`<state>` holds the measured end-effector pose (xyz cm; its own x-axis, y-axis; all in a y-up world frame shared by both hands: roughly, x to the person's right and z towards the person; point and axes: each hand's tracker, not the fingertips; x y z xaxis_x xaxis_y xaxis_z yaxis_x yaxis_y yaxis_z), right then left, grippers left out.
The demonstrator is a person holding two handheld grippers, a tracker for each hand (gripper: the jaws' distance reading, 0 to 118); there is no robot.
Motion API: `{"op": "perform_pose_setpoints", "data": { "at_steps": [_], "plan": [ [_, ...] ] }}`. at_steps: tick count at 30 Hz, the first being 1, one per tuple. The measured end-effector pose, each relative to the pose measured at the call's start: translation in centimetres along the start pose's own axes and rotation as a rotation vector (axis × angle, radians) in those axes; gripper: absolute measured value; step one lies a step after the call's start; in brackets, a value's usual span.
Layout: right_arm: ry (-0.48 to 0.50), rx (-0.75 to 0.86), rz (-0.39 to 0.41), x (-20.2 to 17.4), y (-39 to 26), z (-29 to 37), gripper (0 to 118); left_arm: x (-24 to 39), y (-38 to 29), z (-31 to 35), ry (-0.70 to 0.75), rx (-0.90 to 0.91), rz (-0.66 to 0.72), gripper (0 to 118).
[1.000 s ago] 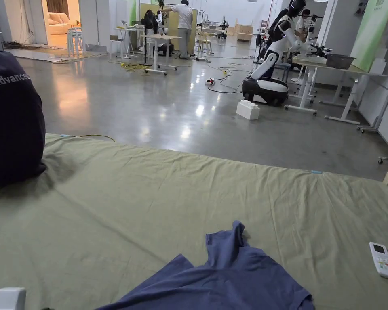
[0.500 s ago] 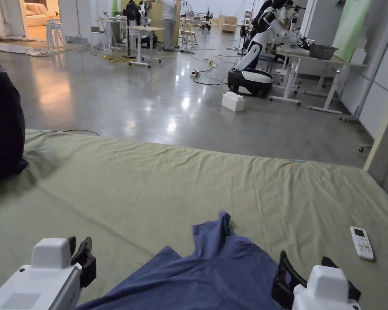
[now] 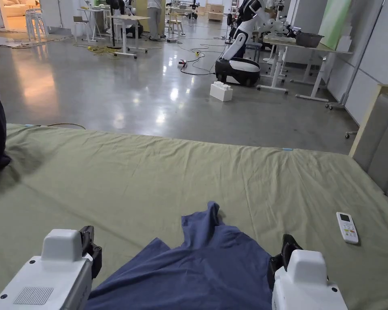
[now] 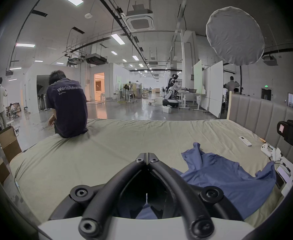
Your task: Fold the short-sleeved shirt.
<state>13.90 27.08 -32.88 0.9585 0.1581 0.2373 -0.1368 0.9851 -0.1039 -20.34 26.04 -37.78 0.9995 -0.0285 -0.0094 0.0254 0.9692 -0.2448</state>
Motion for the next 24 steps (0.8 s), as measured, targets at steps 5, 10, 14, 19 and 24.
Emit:
{"op": "perform_pose_setpoints", "data": {
  "at_steps": [5,10,14,19,24],
  "plan": [
    [0.021,-0.024,-0.006,-0.1,-0.6,-0.7,1,-3.4,-1.0,-0.9,0.023,-0.144,0.007,0],
    [0.048,-0.079,-0.017,-0.3,-1.7,-1.7,1,-9.1,-4.1,-2.9,0.079,-0.36,0.077,9],
    [0.065,-0.117,-0.004,-0.6,-2.7,-2.3,1,-12.7,-6.9,-4.9,0.092,-0.566,0.138,59],
    [0.088,-0.159,0.023,-1.0,-3.9,-2.7,1,-15.6,-10.0,-6.7,0.108,-0.656,0.267,81],
    [0.098,-0.206,0.025,-1.2,-4.9,-3.0,1,-16.3,-13.1,-8.9,0.126,-0.75,0.334,79]
  ]
}}
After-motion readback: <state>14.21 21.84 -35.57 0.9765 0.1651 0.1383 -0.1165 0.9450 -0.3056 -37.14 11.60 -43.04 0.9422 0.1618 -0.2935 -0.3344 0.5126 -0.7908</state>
